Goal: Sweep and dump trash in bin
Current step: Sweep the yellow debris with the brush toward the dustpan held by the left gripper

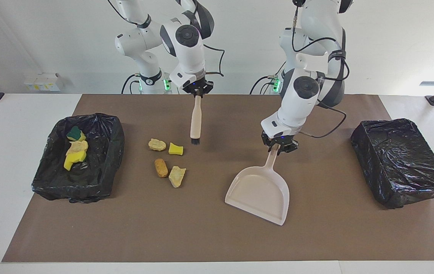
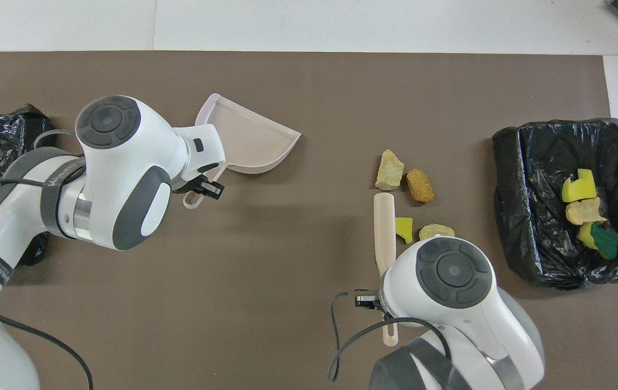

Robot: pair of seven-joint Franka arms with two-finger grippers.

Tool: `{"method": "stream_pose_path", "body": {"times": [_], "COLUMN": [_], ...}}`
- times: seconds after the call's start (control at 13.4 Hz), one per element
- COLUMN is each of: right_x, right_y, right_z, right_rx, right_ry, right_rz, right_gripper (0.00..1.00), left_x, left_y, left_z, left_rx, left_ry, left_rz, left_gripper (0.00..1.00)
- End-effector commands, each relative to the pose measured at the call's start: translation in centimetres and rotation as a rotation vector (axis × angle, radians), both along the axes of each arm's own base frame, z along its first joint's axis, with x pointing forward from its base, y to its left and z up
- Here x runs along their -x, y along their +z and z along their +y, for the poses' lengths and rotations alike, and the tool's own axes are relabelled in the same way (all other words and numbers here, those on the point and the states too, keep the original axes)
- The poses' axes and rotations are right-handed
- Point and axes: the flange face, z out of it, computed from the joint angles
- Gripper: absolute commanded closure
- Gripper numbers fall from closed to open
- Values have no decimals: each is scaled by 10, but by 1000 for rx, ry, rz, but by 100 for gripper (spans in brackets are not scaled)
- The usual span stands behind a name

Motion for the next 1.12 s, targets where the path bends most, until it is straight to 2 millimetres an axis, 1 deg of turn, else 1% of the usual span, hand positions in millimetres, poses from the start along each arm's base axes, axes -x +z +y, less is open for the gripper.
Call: {"method": "stream_pose_path", "body": {"times": [0.0, 0.07, 0.15, 0.22, 0.3, 0.37, 0.45, 0.52, 0.6, 0.67, 0.75, 0.89, 0.97, 1.04], "right_x": [-41, -51, -59, -65, -69, -69, -70, -70, -69, -68, -68, -61, -57, -52], "right_y": [-16, -23, -35, -56, -69, -81, -86, -87, -95, -101, -102, -99, -102, -107], "right_z": [-63, -81, -97, -104, -113, -112, -112, -109, -101, -94, -83, -49, -36, -19], "right_rx": [89, 132, 169, 205, 217, 222, 217, 202, 172, 108, 46, -29, -64, -101], "right_ry": [95, 136, 152, 178, 193, 198, 196, 189, 170, 129, 93, 71, 52, 41], "right_rz": [-16, -18, 3, 40, 69, 93, 98, 95, 110, 128, 143, 161, 173, 186], "right_gripper": [100, 100, 100, 100, 100, 100, 100, 100, 100, 100, 100, 100, 100, 100], "left_x": [-4, -1, 0, 3, 8, 12, 9, 11, 16, 16, 18, 19, 19, 19], "left_y": [14, 12, 9, 6, -6, -21, -29, -40, -52, -62, -67, -67, -68, -67], "left_z": [16, 19, 28, 33, 37, 39, 48, 53, 49, 47, 48, 48, 48, 48], "left_rx": [2, 2, 7, 10, 9, 9, 12, 12, 11, 11, 12, 13, 12, 12], "left_ry": [-88, -147, -230, -292, -318, -325, -302, -293, -301, -304, -302, -296, -296, -293], "left_rz": [11, 16, 21, 17, 32, 32, -8, -17, -11, -25, -42, -45, -43, -45], "left_gripper": [100, 100, 100, 100, 100, 100, 100, 90, 89, 88, 87, 55, 54, 54]}}
